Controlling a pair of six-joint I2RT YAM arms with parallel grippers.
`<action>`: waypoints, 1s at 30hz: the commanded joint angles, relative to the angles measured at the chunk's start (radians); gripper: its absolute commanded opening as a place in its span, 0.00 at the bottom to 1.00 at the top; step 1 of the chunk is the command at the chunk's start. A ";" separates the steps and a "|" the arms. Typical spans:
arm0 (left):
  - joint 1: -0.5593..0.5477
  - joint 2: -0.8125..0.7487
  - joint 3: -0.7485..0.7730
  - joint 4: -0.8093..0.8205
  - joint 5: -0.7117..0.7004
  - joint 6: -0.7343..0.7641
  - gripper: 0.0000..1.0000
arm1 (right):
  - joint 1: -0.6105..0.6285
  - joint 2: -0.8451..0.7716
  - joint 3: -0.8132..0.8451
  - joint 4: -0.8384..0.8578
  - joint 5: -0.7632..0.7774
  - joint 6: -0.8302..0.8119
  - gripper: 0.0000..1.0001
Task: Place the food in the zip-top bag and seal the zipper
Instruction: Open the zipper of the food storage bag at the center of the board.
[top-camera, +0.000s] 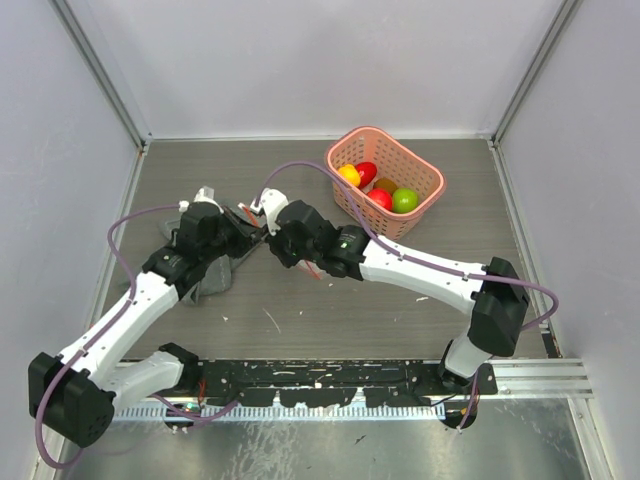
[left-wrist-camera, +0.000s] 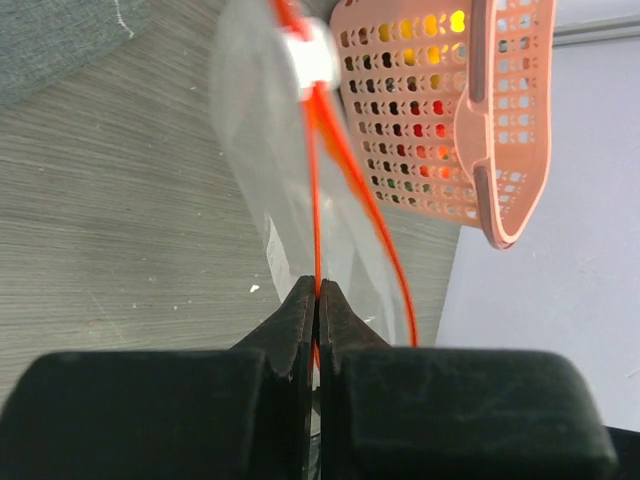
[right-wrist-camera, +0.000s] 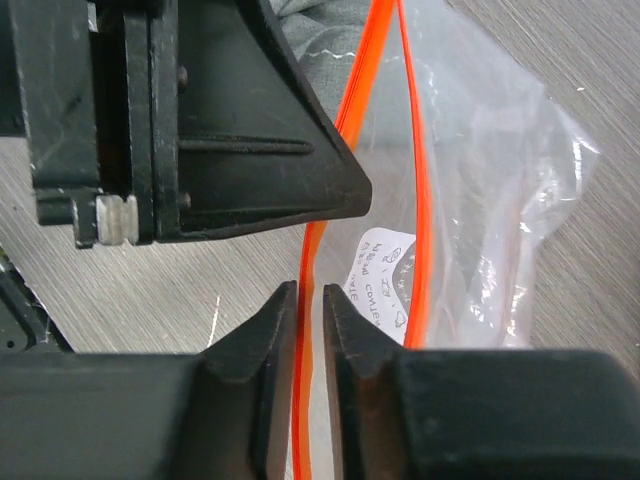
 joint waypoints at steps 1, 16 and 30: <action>-0.007 -0.026 0.031 -0.022 -0.049 0.050 0.00 | 0.006 -0.048 0.033 0.061 -0.011 0.017 0.28; -0.028 -0.053 0.094 -0.109 -0.066 0.109 0.00 | 0.006 -0.083 0.091 -0.029 0.173 -0.016 0.65; -0.052 -0.071 0.118 -0.150 -0.073 0.123 0.00 | 0.006 0.030 0.087 -0.038 0.276 -0.024 0.66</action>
